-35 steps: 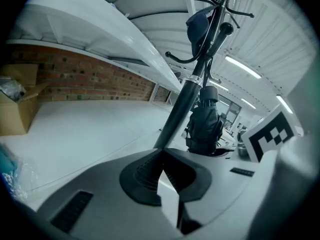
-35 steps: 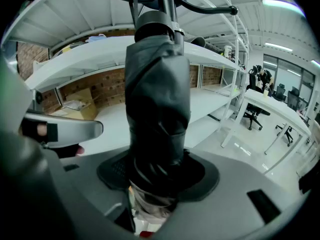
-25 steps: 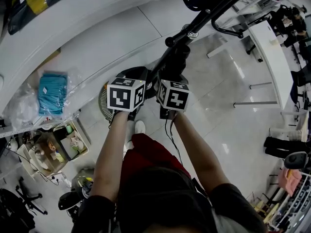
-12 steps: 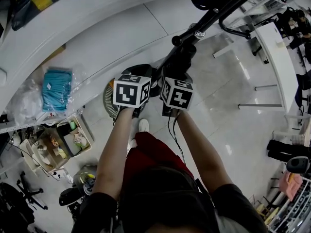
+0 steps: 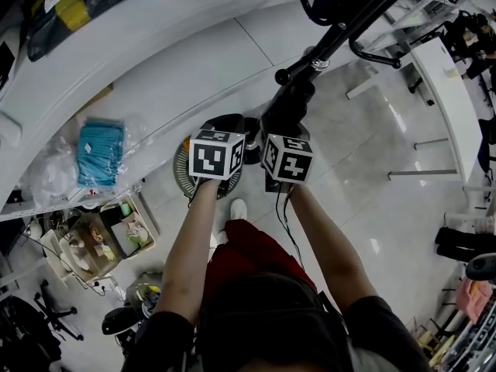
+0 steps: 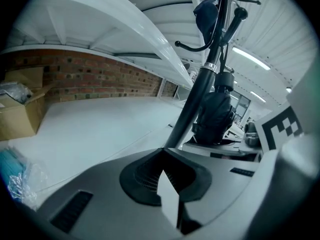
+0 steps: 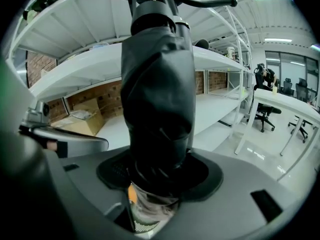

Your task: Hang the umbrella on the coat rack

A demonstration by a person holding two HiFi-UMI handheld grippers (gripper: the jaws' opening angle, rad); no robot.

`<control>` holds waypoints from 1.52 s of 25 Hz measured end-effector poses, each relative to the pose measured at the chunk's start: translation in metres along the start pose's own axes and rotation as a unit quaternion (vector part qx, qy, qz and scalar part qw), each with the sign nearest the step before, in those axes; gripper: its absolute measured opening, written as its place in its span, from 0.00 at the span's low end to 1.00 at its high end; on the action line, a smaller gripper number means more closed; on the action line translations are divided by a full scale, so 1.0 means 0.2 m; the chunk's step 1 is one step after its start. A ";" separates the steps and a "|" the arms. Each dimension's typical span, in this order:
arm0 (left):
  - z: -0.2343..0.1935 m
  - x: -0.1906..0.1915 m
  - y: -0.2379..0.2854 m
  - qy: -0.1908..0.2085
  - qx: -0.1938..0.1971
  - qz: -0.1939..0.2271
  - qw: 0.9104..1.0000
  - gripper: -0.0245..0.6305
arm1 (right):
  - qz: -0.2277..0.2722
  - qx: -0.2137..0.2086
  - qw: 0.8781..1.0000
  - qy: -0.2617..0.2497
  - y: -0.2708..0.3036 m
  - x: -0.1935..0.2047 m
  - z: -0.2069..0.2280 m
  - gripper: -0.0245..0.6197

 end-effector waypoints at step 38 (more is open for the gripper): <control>0.03 0.00 -0.09 0.006 -0.005 0.013 1.000 0.05 | 0.055 -0.025 0.998 0.018 -0.17 -0.04 -0.08 0.44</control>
Point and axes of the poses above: the fingertips, and each gripper's own axes: y forward along the fingers, z to its right, x out of its underside, the point moved 8 cm from there along -y, backward along the fingers, and after that the axes turned 6 degrees about y, right-handed, at the moved point
